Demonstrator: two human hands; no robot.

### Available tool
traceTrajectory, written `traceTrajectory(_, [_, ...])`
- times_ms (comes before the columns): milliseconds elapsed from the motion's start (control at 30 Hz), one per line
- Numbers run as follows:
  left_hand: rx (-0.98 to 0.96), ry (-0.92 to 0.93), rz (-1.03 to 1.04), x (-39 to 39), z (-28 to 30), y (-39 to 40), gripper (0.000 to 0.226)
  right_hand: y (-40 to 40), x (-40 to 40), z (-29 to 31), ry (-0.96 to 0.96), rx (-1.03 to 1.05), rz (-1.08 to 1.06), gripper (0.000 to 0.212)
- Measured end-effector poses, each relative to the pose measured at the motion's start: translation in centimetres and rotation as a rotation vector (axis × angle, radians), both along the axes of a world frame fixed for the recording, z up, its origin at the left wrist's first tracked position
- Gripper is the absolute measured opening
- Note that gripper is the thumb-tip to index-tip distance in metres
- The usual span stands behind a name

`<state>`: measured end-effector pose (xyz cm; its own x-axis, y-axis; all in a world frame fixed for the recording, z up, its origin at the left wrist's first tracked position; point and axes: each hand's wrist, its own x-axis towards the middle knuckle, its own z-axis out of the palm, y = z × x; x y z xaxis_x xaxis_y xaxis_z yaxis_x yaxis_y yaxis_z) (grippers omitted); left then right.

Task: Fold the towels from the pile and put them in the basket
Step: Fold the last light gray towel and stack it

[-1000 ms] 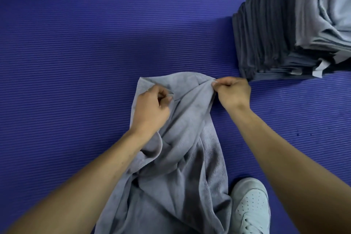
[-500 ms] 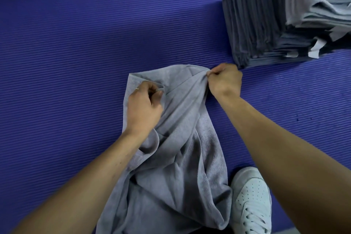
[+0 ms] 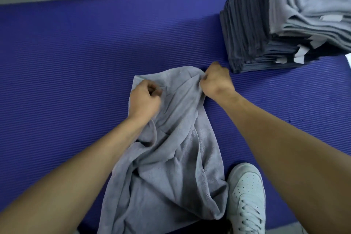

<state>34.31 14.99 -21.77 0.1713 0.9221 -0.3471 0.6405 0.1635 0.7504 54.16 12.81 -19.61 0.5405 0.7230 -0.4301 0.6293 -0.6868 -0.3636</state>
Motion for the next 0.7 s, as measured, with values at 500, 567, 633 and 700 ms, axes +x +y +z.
traceTrajectory(500, [-0.159, 0.086, -0.098, -9.2, 29.0, -3.5, 0.021, -8.5, -4.5, 31.4, 0.428, 0.235, 0.203, 0.029])
traceTrajectory(567, [-0.030, -0.093, 0.033, -9.9, 32.5, -4.6, 0.020, -10.3, -5.2, 35.0, 0.428, 0.436, 0.141, 0.029])
traceTrajectory(633, [0.253, -0.274, 0.215, -10.8, 34.9, -6.2, 0.021, -12.4, -6.0, 37.2, 0.333, 0.741, 0.059, 0.024])
traceTrajectory(700, [0.449, -0.234, 0.256, -12.1, 35.2, -8.7, 0.018, -14.3, -6.6, 37.5, 0.204, 0.882, 0.061, 0.014])
